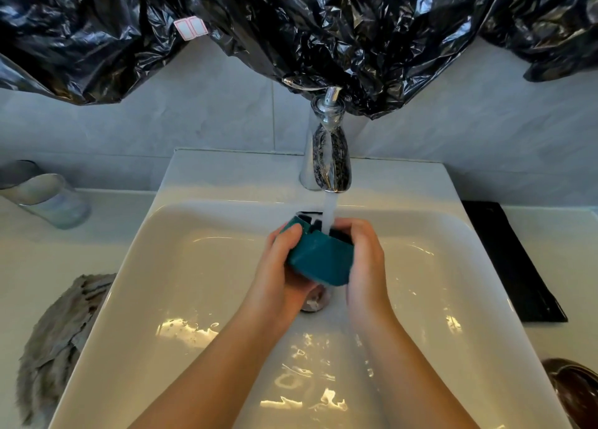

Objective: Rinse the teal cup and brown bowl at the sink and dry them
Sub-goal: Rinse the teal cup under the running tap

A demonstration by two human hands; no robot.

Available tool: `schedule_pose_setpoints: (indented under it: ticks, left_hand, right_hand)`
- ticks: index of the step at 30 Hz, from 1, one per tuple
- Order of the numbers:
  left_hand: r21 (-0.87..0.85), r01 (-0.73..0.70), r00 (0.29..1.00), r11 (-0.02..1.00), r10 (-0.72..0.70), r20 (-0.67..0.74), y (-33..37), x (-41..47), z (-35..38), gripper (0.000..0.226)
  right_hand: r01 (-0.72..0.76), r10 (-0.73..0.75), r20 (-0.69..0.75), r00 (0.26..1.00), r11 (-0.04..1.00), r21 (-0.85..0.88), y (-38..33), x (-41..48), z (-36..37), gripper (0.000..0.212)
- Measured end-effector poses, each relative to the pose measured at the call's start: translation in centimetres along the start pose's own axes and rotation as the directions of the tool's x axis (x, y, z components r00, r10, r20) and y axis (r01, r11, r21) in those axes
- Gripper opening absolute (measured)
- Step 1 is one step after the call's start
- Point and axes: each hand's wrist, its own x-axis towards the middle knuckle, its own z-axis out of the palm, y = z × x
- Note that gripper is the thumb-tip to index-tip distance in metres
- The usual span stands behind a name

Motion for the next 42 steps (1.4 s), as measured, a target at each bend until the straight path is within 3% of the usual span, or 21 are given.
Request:
schedule_pose_setpoints:
  ticks: [2, 4, 6, 8, 10, 12, 14, 16, 18, 20, 22, 25, 27, 30, 31, 33, 35, 38, 40, 42]
  left_hand:
    - [0.132, -0.159, 0.985, 0.978, 0.149, 0.084, 0.2, -0.1, -0.7, 0.071]
    - [0.390, -0.289, 0.953, 0.874, 0.225, 0.201, 1.0, -0.3, -1.5, 0.067]
    - [0.661, -0.372, 0.928, 0.651, 0.240, 0.286, 2.1, -0.3, -2.0, 0.057]
    - [0.855, -0.460, 0.872, 0.239, 0.303, 0.385, 2.8, -0.2, -2.4, 0.051]
    - [0.777, -0.602, 0.731, -0.183, 0.267, 0.628, 3.4, -0.2, -2.5, 0.037]
    - [0.610, -0.630, 0.652, -0.481, 0.098, 0.752, 3.6, 0.0, -2.4, 0.032]
    - [0.456, -0.565, 0.638, -0.687, -0.013, 0.770, 3.6, 0.3, -2.4, 0.030]
    - [0.331, -0.520, 0.631, -0.788, -0.093, 0.770, 3.5, 0.2, -2.5, 0.014]
    - [0.245, -0.521, 0.628, -0.818, -0.173, 0.759, 3.5, 0.1, -2.5, 0.019]
    - [0.202, -0.567, 0.577, -0.799, -0.210, 0.789, 3.9, 0.2, -2.7, 0.022]
    - [0.264, -0.621, 0.553, -0.738, -0.174, 0.815, 4.1, 0.3, -2.6, 0.018]
    - [0.523, -0.611, 0.641, -0.595, 0.016, 0.768, 2.3, -0.4, -1.3, 0.013]
    - [0.597, -0.602, 0.680, -0.531, 0.051, 0.731, 1.3, -0.5, -1.3, 0.018]
    - [0.466, -0.593, 0.647, -0.656, -0.045, 0.761, 1.8, 0.2, -2.4, 0.013]
    - [0.484, -0.568, 0.671, -0.666, -0.034, 0.741, 1.8, 0.3, -2.5, 0.013]
    - [0.632, -0.548, 0.726, -0.548, 0.064, 0.685, 1.3, -0.4, -1.7, 0.009]
    - [0.679, -0.576, 0.741, -0.455, 0.060, 0.669, 0.7, -0.9, -1.2, 0.011]
    - [0.406, -0.624, 0.633, -0.668, -0.127, 0.764, 1.6, -0.3, -3.1, 0.007]
    - [0.434, -0.594, 0.682, -0.678, -0.138, 0.718, 2.1, 0.2, -3.5, 0.019]
    - [0.620, -0.532, 0.772, -0.576, -0.031, 0.634, 1.7, -0.4, -2.4, 0.017]
  right_hand:
    - [-0.325, 0.304, 0.123, 0.945, 0.917, 0.233, -0.1, 0.2, -0.3, 0.034]
    - [-0.458, 0.426, 0.171, 0.889, 0.842, 0.284, -0.3, 0.3, -0.9, 0.034]
    - [-0.403, 0.396, 0.075, 0.915, 0.885, 0.232, 0.0, 0.7, -1.4, 0.029]
    - [-0.256, 0.259, -0.052, 0.964, 0.965, 0.066, -0.1, 1.1, -1.5, 0.026]
    - [-0.122, 0.113, -0.098, 0.989, 0.988, -0.092, -0.3, 1.1, -1.5, 0.029]
    - [-0.058, 0.042, -0.088, 0.995, 0.980, -0.191, -0.4, 0.8, -1.6, 0.026]
    - [-0.035, 0.017, -0.074, 0.997, 0.969, -0.246, -0.2, 0.7, -1.6, 0.027]
    - [-0.018, -0.002, -0.065, 0.998, 0.956, -0.294, 0.0, 0.7, -1.8, 0.029]
    - [-0.005, -0.013, -0.058, 0.998, 0.955, -0.298, 0.0, 0.7, -1.8, 0.030]
    - [0.007, -0.020, -0.043, 0.999, 0.959, -0.283, -0.1, 0.7, -1.8, 0.031]
    - [-0.029, 0.027, -0.014, 1.000, 0.987, -0.156, -0.2, 0.6, -1.7, 0.038]
    - [-0.165, 0.162, 0.035, 0.986, 0.982, 0.092, 0.3, 0.4, -1.2, 0.051]
    - [-0.156, 0.155, 0.021, 0.988, 0.982, 0.106, 0.6, 0.5, -1.3, 0.048]
    - [-0.131, 0.132, -0.017, 0.991, 0.991, 0.038, 0.7, 0.8, -1.5, 0.040]
    - [-0.135, 0.136, -0.010, 0.991, 0.990, 0.038, 0.8, 0.7, -1.4, 0.040]
    - [-0.164, 0.163, 0.015, 0.986, 0.982, 0.089, 1.0, 0.6, -1.0, 0.037]
    - [-0.204, 0.201, 0.031, 0.979, 0.970, 0.133, 1.1, 0.5, -1.0, 0.030]
    - [-0.202, 0.201, 0.016, 0.979, 0.976, 0.080, 1.1, 0.7, -1.7, 0.025]
    - [-0.185, 0.181, 0.052, 0.982, 0.979, 0.084, 1.2, 0.6, -1.5, 0.030]
    - [-0.178, 0.166, 0.101, 0.981, 0.976, 0.123, 1.5, 0.3, -0.7, 0.037]
